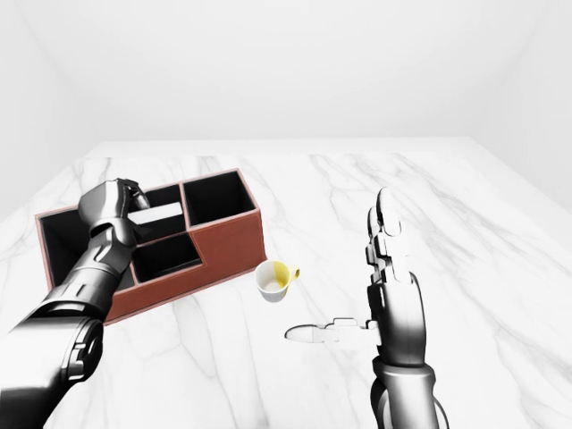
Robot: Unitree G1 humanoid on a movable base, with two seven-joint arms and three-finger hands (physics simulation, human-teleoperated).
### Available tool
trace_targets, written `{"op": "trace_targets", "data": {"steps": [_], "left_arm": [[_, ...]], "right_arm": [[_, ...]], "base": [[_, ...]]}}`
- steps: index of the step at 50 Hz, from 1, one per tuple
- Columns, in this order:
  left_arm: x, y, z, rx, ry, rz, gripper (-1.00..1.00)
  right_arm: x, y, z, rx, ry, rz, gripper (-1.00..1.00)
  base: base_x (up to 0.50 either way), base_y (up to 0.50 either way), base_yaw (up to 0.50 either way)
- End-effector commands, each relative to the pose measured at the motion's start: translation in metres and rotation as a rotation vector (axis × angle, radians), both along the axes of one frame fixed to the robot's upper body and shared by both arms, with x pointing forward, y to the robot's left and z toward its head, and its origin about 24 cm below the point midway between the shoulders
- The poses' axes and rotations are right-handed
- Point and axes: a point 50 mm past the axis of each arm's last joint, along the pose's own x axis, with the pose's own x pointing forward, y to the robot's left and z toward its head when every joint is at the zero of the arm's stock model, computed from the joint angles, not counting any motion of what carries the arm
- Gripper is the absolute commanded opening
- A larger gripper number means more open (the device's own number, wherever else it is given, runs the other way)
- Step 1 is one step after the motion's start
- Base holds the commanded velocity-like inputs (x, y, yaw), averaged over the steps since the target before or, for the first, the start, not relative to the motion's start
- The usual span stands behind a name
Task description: Pick up the book and place it in the front compartment of the caddy.
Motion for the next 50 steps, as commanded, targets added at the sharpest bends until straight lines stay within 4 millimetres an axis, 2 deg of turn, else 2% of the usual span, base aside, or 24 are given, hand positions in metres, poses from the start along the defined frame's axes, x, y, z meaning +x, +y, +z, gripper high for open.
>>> {"op": "trace_targets", "data": {"steps": [1,6,15,25,26,27,28,29,40,46,50], "left_arm": [[-0.001,0.007,0.000,-0.026,0.003,0.027,-1.00],[0.000,0.005,0.003,-0.030,-0.007,0.024,-1.00],[-0.003,0.000,-0.015,-0.037,0.064,0.019,-1.00],[-0.004,0.000,-0.018,-0.036,0.075,0.021,-0.97],[-0.003,0.000,-0.018,-0.032,0.075,0.020,-0.90],[-0.003,0.001,-0.016,-0.034,0.069,0.022,-0.51],[-0.003,0.002,-0.015,-0.035,0.066,0.024,-0.51],[-0.003,0.002,-0.014,-0.034,0.064,0.025,1.00],[0.000,0.008,0.005,-0.050,-0.018,0.035,1.00],[-0.001,0.011,0.027,-0.042,-0.137,0.019,1.00],[-0.012,0.008,0.051,-0.016,-0.299,-0.021,1.00]], "right_arm": [[0.001,0.000,-0.001,0.001,0.003,0.000,1.00],[0.000,0.000,0.000,0.000,-0.002,0.001,1.00],[0.000,0.000,0.000,-0.001,0.000,-0.001,1.00],[0.001,0.001,-0.001,-0.003,0.005,0.002,1.00],[0.001,0.001,-0.001,-0.003,0.004,0.003,1.00],[0.000,0.001,-0.001,-0.003,0.002,0.002,1.00],[0.001,0.001,-0.001,-0.003,0.007,0.003,1.00],[0.001,0.001,-0.002,-0.002,0.009,0.003,1.00],[0.001,0.002,-0.002,-0.003,0.008,0.004,1.00],[0.001,0.002,-0.001,-0.004,0.003,0.005,1.00],[0.001,0.002,-0.001,-0.003,0.005,0.004,1.00]], "base": [[0.00,0.00,0.00],[0.00,0.00,0.00],[0.00,0.00,0.00],[0.00,0.00,0.00],[0.00,0.00,0.00],[0.00,0.00,0.00],[0.00,0.00,0.00],[0.00,0.00,0.00],[0.00,0.00,0.00],[0.00,0.00,0.00],[0.00,0.00,0.00]]}}
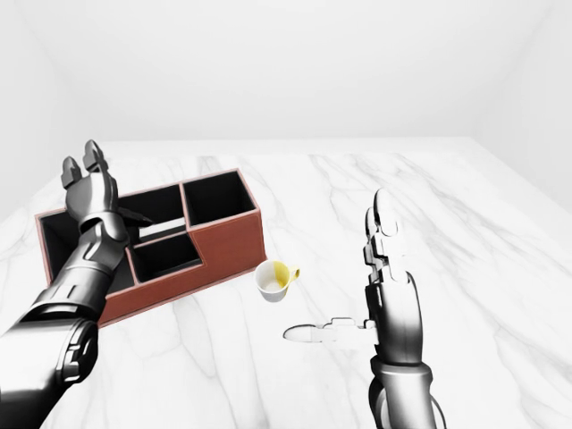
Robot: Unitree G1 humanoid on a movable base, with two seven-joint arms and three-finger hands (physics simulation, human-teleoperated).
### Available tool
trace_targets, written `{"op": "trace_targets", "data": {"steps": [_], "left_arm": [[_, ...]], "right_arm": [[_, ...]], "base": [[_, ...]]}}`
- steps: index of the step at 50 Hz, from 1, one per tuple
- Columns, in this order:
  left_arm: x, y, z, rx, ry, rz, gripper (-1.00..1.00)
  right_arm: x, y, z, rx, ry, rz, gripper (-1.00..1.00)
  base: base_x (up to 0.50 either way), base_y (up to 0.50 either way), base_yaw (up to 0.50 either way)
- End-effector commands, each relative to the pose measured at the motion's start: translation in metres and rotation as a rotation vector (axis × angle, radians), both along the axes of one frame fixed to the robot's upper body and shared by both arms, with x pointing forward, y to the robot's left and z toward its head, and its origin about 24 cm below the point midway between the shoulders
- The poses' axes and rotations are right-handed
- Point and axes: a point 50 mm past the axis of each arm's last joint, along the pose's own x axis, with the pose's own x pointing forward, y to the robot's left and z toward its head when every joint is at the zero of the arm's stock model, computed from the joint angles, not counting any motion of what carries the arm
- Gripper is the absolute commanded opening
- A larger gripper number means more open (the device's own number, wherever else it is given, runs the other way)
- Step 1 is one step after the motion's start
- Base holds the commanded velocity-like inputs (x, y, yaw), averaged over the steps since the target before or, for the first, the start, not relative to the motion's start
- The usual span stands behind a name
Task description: Pick up the book and place it in the front compartment of the caddy.
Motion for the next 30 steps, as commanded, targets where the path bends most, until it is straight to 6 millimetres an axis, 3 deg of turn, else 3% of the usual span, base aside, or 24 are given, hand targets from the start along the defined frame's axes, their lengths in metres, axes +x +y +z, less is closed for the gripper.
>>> {"op": "trace_targets", "data": {"steps": [1,6,10,13,14,18,25,28,30], "left_arm": [[-0.020,-0.003,0.052,0.051,-0.324,-0.059,1.00],[-0.068,-0.013,0.100,0.127,-0.643,-0.099,1.00],[-0.110,-0.022,0.133,0.176,-0.741,-0.188,1.00],[-0.126,-0.025,0.142,0.197,-0.763,-0.218,1.00],[-0.140,-0.028,0.149,0.207,-0.776,-0.252,1.00],[-0.167,-0.038,0.156,0.186,-0.789,-0.364,1.00],[-0.235,-0.060,0.159,0.158,-0.830,-0.595,1.00],[-0.247,-0.063,0.153,0.120,-0.816,-0.635,1.00],[-0.248,-0.056,0.138,-0.035,-0.776,-0.672,1.00]], "right_arm": [[0.000,0.001,0.001,0.000,-0.003,0.001,1.00],[0.001,0.000,0.000,0.001,-0.003,0.001,1.00],[0.001,0.000,0.001,0.002,-0.005,0.002,1.00],[0.000,0.000,0.001,0.003,-0.007,0.001,1.00],[0.000,0.000,0.002,0.003,-0.008,0.001,1.00],[-0.001,0.000,0.003,0.002,-0.014,0.002,1.00],[-0.005,0.000,0.006,0.003,-0.026,0.000,1.00],[-0.005,0.001,0.007,0.002,-0.032,0.002,1.00],[-0.004,0.002,0.005,0.002,-0.021,0.007,1.00]], "base": [[0.00,0.00,0.00],[0.00,0.00,0.00],[0.00,0.00,0.00],[0.00,0.00,0.00],[0.00,0.00,0.00],[0.00,0.00,0.00],[0.00,0.00,0.00],[0.00,0.00,0.00],[0.00,0.00,0.00]]}}
